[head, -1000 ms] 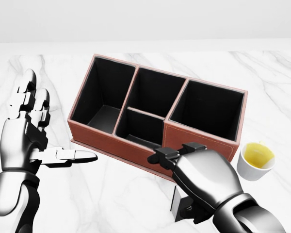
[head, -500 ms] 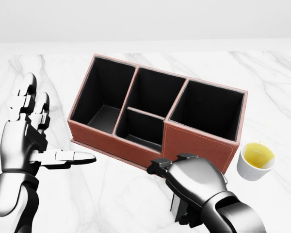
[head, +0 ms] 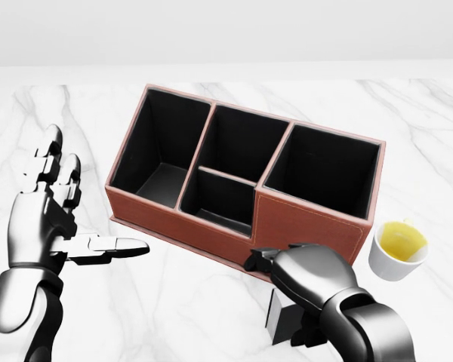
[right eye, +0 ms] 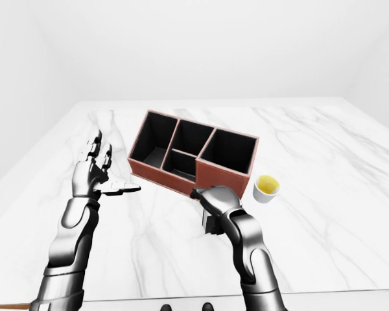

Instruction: Pick up the book and place it in the right compartment of the caddy.

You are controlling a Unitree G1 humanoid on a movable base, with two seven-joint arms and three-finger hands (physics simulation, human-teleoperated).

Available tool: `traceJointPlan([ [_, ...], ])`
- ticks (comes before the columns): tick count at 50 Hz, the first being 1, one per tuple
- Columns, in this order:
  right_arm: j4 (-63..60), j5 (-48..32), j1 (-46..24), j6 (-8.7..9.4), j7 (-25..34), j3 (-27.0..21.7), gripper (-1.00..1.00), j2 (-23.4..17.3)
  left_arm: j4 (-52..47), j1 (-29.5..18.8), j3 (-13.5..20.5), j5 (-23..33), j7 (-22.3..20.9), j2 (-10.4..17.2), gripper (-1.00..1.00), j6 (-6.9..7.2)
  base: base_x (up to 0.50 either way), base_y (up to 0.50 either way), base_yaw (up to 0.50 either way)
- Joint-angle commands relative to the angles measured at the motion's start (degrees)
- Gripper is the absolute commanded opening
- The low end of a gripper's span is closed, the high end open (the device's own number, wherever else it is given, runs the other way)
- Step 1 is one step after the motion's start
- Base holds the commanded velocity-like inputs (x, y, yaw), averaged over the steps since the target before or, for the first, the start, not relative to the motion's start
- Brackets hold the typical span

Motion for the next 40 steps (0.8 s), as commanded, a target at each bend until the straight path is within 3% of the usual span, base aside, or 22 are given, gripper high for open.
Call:
traceJointPlan([
  [1, 4.14, -0.49, -0.69, 0.23, -0.37, -0.46, 0.36, -0.61, 1.79, -0.51, 0.20, -0.28, 0.02, 0.27, 1.00, 0.00, 0.00, 0.00, 0.00],
  [19, 15.76, -2.42, -1.75, -0.65, -7.15, -0.09, 0.36, -1.65, 1.81, -0.06, 0.61, -0.78, -0.08, 0.50, 1.00, 0.00, 0.00, 0.00, 0.00],
  [40, 18.22, -4.71, -0.51, 0.67, -9.68, -0.96, 0.40, -2.93, -1.10, 1.39, 0.80, -0.93, -0.34, 0.39, 1.00, 0.00, 0.00, 0.00, 0.00],
])
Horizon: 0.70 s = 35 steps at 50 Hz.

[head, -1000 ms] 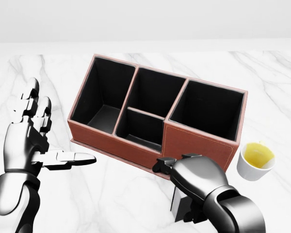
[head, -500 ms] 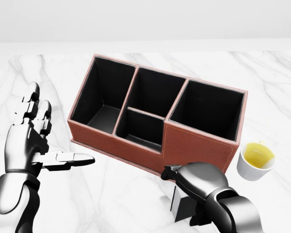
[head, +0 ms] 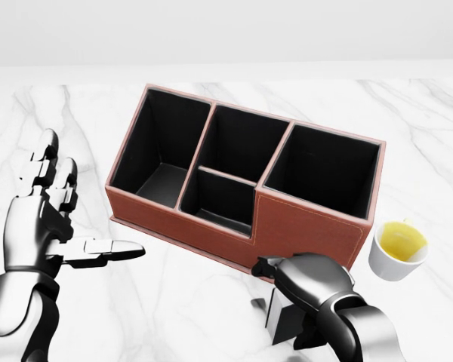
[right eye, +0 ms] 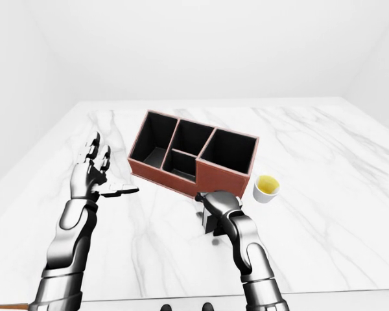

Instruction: Pick up the book and place it in the right compartment of the caddy.

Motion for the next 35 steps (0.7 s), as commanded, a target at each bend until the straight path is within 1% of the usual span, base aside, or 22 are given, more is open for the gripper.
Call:
traceJointPlan([
  [1, 3.28, -5.59, 2.43, 1.16, -0.35, -1.10, 0.39, -1.15, -1.59, 0.85, 0.18, -0.11, -0.13, -0.05, 1.00, 0.00, 0.00, 0.00, 0.00],
  [4, 4.24, -6.80, 2.70, 1.43, -1.16, -1.30, 0.36, -1.56, -1.55, 0.97, 0.24, -0.07, -0.16, -0.08, 1.00, 0.00, 0.00, 0.00, 0.00],
  [7, 4.33, -8.26, 2.96, 2.06, -1.19, -1.45, 0.39, -1.95, -1.77, 1.20, 0.31, -0.13, -0.21, -0.09, 1.00, 0.00, 0.00, 0.00, 0.00],
  [11, 4.92, -10.13, 3.17, 2.34, -1.76, -1.36, 0.38, -2.01, -2.47, 1.38, 0.47, -0.29, -0.24, -0.06, 1.00, 0.00, 0.00, 0.00, 0.00],
  [13, 5.14, -10.85, 3.68, 2.51, -1.62, -1.04, 0.34, -1.83, -2.30, 1.36, 0.51, -0.30, -0.23, -0.07, 1.00, 0.00, 0.00, 0.00, 0.00],
  [14, 5.29, -11.62, 3.94, 2.52, -1.34, -0.79, 0.22, -1.96, -2.31, 1.42, 0.50, -0.30, -0.26, -0.07, 1.00, 0.00, 0.00, 0.00, 0.00],
  [15, 5.70, -12.09, 4.47, 2.02, -1.50, -0.46, -0.57, -2.10, -2.31, 1.50, 0.52, -0.37, -0.32, -0.06, 1.00, 0.00, 0.00, 0.00, 0.00],
  [16, 5.73, -12.16, 4.50, 1.95, -1.51, -0.49, -0.57, -2.08, -2.27, 1.53, 0.56, -0.40, -0.34, -0.06, 1.00, 0.00, 0.00, 0.00, 0.00],
  [17, 5.74, -12.03, 4.67, 2.01, -1.78, -0.58, -1.00, -1.84, -2.27, 1.58, 0.60, -0.44, -0.38, -0.04, 1.00, 0.00, 0.00, 0.00, 0.00],
  [19, 5.36, -12.37, 5.44, 1.94, -1.23, -0.41, -1.00, -1.82, -2.41, 1.72, 0.78, -0.71, -0.47, 0.02, 1.00, 0.00, 0.00, 0.00, 0.00],
  [21, 5.95, -11.76, 4.76, 1.46, -2.38, -0.49, -1.00, -1.58, -1.94, 1.75, 0.93, -0.76, -0.48, 0.08, 1.00, 0.00, 0.00, 0.00, 0.00],
  [26, 5.92, -11.90, 5.60, 0.86, -2.97, -0.20, -1.00, -1.69, -1.92, 1.85, 0.97, -0.95, -0.34, 0.04, 1.00, 0.00, 0.00, 0.00, 0.00],
  [27, 5.60, -11.52, 5.47, 0.28, -3.59, -0.16, -1.00, -1.68, -1.87, 1.91, 0.89, -0.93, -0.34, 0.00, 1.00, 0.00, 0.00, 0.00, 0.00],
  [31, 2.95, -10.96, 6.25, -0.67, -3.41, -0.07, -1.00, -1.60, -2.40, 2.12, 0.75, -0.90, -0.27, -0.08, 1.00, 0.00, 0.00, 0.00, 0.00],
  [35, -1.06, -10.54, 7.45, -0.67, -2.51, 0.09, -1.00, -1.25, -2.72, 2.16, 0.64, -0.83, -0.18, -0.19, 1.00, 0.00, 0.00, 0.00, 0.00],
])
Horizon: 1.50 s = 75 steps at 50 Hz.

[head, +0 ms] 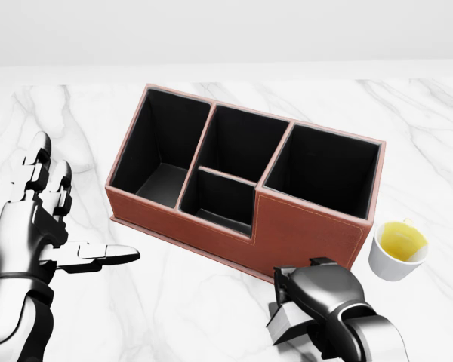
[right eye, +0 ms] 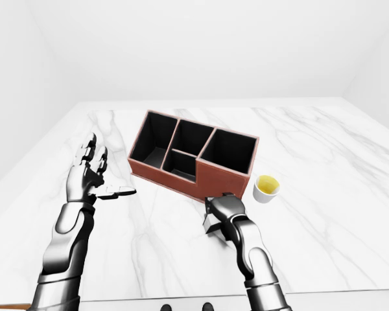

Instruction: Pick up the book and place it in the right compartment of the caddy.

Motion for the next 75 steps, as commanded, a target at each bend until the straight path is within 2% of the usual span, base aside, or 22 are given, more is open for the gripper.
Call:
traceJointPlan([
  [1, -2.79, -6.02, 6.29, -3.29, -2.62, -0.15, -1.00, 0.55, -0.56, 0.33, -0.15, -0.01, 0.13, -0.18, 1.00, 0.00, 0.00, 0.00, 0.00],
  [10, -15.05, -4.95, 11.00, -3.29, 0.67, -0.02, -1.00, 1.72, -0.98, 0.37, -0.53, 0.24, 0.19, -0.42, 1.00, 0.00, 0.00, 0.00, 0.00],
  [18, -21.99, 0.01, 11.86, -3.29, 1.49, -0.98, -1.00, 2.46, -1.32, 0.15, -0.73, 0.29, 0.30, -0.54, 1.00, 0.00, 0.00, 0.00, 0.00],
  [33, -33.16, 3.19, 12.39, -3.29, 3.98, -1.74, -1.00, 3.78, -1.41, 0.07, -1.06, 0.40, 0.36, -0.71, 1.00, 0.00, 0.00, 0.00, 0.00],
  [45, -42.24, 7.42, 10.99, -3.29, 8.84, -3.28, -1.00, 4.79, -3.55, -0.73, -0.43, 0.02, 1.06, -0.30, 1.00, 0.00, 0.00, 0.00, 0.00],
  [63, -48.71, 10.80, 7.43, -3.29, 8.84, -2.94, -1.00, 5.71, -3.45, -0.01, -0.80, 0.10, 0.82, -0.65, 1.00, 0.00, 0.00, 0.00, 0.00],
  [75, -53.46, 12.34, 0.72, -3.29, 8.84, -2.76, -1.00, 6.31, -3.27, -0.02, -0.70, 0.01, 0.78, -0.62, 1.00, 0.00, 0.00, 0.00, 0.00],
])
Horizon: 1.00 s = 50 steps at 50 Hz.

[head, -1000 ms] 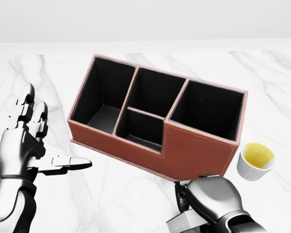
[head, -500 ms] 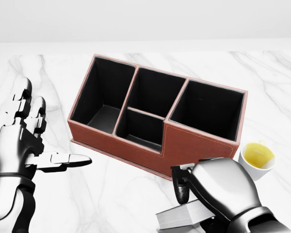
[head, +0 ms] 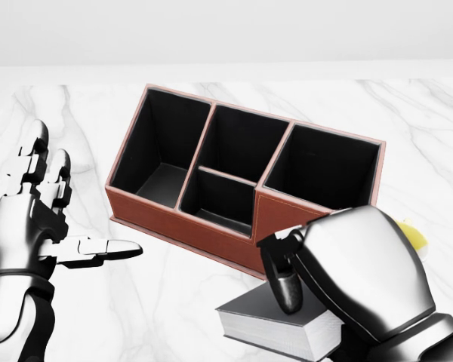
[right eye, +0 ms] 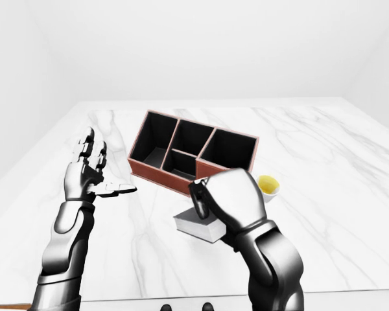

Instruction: Pick up the book and place it in the right compartment of the caddy.

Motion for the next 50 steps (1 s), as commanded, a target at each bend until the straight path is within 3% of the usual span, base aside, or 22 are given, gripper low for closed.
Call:
traceJointPlan([
  [1, -4.69, 2.07, -5.47, 0.00, -0.02, -0.18, -1.00, 0.59, 0.16, 0.00, 0.01, -0.07, -0.02, -0.01, 1.00, 0.00, 0.00, 0.00, 0.00],
  [8, -6.21, 2.66, -8.26, 0.26, -0.02, -0.52, -1.00, 0.37, 0.55, 0.06, -0.02, -0.11, -0.12, -0.02, 1.00, 0.00, 0.00, 0.00, 0.00],
  [23, -11.12, 3.31, -20.77, 9.04, -0.02, -2.00, -1.00, -0.86, 0.48, 0.23, 0.34, -0.49, -0.31, 0.16, 1.00, 0.00, 0.00, 0.00, 0.00],
  [26, -11.25, 3.44, -22.54, 10.00, -0.02, -2.22, -1.00, -1.26, 0.29, 0.35, 0.34, -0.51, -0.37, 0.17, 1.00, 0.00, 0.00, 0.00, 0.00],
  [40, -9.08, 3.03, -38.42, 10.00, -0.02, -3.82, -1.00, -5.04, 1.97, 0.17, -0.33, 0.06, -0.51, -0.12, 1.00, 0.00, 0.00, 0.00, 0.00],
  [45, -3.73, 3.18, -46.13, 10.00, -0.02, -4.85, -1.00, -7.41, 1.19, 0.07, -0.46, 0.07, -0.50, -0.19, 1.00, 0.00, 0.00, 0.00, 0.00],
  [50, 0.32, 4.10, -49.31, 10.00, -0.02, -5.74, -1.00, -9.77, 1.10, 0.10, -0.55, 0.15, -0.61, -0.25, 1.00, 0.00, 0.00, 0.00, 0.00],
])
